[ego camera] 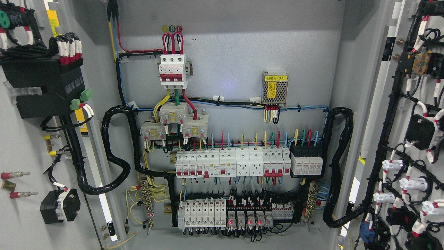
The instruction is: Open door with both hands
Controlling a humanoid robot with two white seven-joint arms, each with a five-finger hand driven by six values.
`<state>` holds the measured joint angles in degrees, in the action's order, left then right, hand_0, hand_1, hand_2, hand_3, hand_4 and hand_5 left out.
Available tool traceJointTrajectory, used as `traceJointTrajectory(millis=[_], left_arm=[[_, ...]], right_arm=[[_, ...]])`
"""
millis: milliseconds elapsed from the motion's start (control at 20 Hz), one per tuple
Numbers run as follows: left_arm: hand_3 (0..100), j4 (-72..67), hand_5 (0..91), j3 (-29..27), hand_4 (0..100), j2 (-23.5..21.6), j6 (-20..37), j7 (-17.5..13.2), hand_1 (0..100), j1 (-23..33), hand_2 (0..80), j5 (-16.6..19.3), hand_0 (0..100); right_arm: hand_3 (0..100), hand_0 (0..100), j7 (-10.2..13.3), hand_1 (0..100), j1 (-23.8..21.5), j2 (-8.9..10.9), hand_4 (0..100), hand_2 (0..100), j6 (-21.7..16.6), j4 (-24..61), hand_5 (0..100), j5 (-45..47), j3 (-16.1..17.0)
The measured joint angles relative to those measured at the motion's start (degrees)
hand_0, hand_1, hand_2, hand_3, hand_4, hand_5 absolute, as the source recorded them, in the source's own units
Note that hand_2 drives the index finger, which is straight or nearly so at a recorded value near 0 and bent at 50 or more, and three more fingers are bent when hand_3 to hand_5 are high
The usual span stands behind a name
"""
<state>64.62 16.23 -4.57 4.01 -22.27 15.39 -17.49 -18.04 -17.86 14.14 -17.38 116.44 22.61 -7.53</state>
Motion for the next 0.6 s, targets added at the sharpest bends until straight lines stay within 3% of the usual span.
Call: traceJointTrajectory(millis=[601], left_arm=[[0,31.5,0.0,-1.5,0,-2.7,-0.7,-1.4,0,0.9,0.0,0.1,0]], right_arm=[[0,20,-0.2,12,-3.2,3.75,0,0,-7.3,2.4,0,4.9,10.0]])
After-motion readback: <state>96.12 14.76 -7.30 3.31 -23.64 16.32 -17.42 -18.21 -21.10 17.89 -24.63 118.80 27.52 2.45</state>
